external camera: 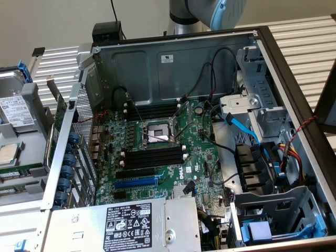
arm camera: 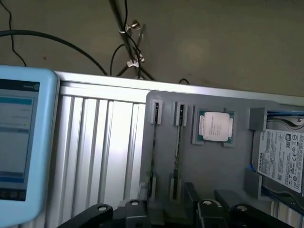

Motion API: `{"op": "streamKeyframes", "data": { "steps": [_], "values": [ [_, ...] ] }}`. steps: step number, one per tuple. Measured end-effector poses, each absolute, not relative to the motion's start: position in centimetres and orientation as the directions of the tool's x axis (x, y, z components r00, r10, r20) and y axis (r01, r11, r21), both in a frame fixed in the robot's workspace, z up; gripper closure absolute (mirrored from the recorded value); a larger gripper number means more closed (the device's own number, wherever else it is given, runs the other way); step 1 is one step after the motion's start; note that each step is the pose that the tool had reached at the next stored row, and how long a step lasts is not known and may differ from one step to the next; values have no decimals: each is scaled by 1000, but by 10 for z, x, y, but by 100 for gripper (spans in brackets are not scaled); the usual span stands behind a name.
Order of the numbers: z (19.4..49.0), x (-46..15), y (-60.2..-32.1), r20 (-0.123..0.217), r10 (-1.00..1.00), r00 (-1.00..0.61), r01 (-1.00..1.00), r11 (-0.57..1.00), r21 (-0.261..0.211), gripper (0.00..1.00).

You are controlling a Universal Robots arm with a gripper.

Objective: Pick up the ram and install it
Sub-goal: 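Pick up the ram and move it above insertion slot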

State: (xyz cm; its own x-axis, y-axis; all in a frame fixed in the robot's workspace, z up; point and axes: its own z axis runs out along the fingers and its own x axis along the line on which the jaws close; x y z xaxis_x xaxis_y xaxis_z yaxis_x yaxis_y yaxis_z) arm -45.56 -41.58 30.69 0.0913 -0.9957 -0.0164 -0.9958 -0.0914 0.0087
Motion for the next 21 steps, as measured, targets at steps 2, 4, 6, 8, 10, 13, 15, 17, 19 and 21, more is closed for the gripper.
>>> {"op": "streamKeyframes", "data": {
  "steps": [2, 4, 6, 8, 10, 13, 15, 17, 19, 21],
  "values": [
    [303, -456, -416, -16, -996, 93, -996, -93, 9, 58],
    [300, -456, -416, -16, -996, 93, -996, -93, 9, 58],
    [296, -456, -416, -16, -996, 93, -996, -93, 9, 58],
    [292, -456, -416, -16, -996, 89, -996, -89, 9, 58],
    [289, -456, -416, -16, -996, 83, -996, -83, 9, 58],
    [283, -456, -416, -16, -997, 79, -997, -79, 9, 58],
    [282, -456, -417, -16, -997, 78, -997, -78, 9, 58],
    [279, -456, -418, -16, -997, 78, -997, -79, 10, 58],
    [276, -456, -418, -16, -997, 73, -997, -73, 10, 58],
    [272, -456, -418, -15, -998, 67, -998, -67, 10, 58]
  ]
}}
